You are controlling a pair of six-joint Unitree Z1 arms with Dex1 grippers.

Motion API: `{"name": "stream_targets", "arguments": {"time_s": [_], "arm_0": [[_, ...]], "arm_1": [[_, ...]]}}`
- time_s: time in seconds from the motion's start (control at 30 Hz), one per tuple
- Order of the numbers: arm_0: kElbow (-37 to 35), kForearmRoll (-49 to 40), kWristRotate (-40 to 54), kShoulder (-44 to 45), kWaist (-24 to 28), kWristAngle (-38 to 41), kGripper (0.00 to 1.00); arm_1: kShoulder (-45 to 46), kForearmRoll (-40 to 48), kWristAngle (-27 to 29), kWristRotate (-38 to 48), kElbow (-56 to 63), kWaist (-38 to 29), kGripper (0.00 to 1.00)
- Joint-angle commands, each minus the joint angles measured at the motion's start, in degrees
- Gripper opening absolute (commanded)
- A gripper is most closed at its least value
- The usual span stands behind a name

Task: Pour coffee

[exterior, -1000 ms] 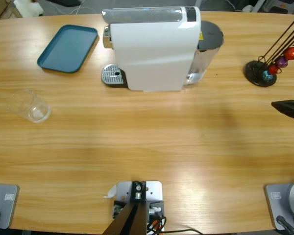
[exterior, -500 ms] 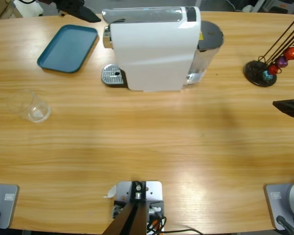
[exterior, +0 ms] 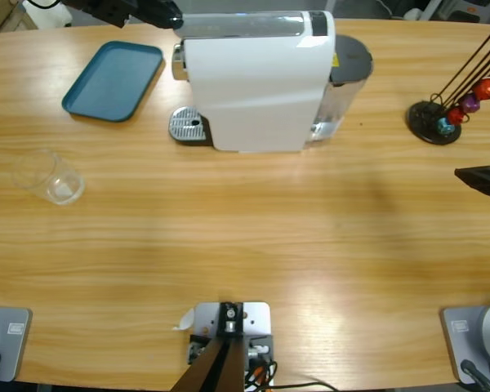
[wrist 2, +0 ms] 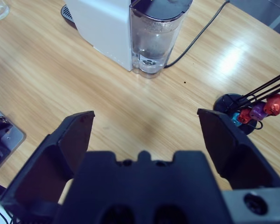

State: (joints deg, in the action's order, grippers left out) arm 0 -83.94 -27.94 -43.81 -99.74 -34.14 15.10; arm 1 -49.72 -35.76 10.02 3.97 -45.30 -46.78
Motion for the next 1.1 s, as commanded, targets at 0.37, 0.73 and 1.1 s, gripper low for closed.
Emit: {"name": "stream_targets", "arguments": {"time_s": [0.37,0.73,1.1], "arm_0": [[-6.7,6.5,-4.6,2.4,-2.4,7.1,0.000],[-7.9,11.0,8.1,5.4,-6.4,7.1,0.850],[26.9,0.7,47.8,33.3,-19.1,-19.4,0.982]], "arm_1": [[0.2,0.2,1.0,0.4,1.3,-0.5,0.991],[2.0,1.4,3.6,1.3,2.5,-0.5,0.985],[-9.6,25.0,12.9,10.0,15.5,26.8,0.748]]}}
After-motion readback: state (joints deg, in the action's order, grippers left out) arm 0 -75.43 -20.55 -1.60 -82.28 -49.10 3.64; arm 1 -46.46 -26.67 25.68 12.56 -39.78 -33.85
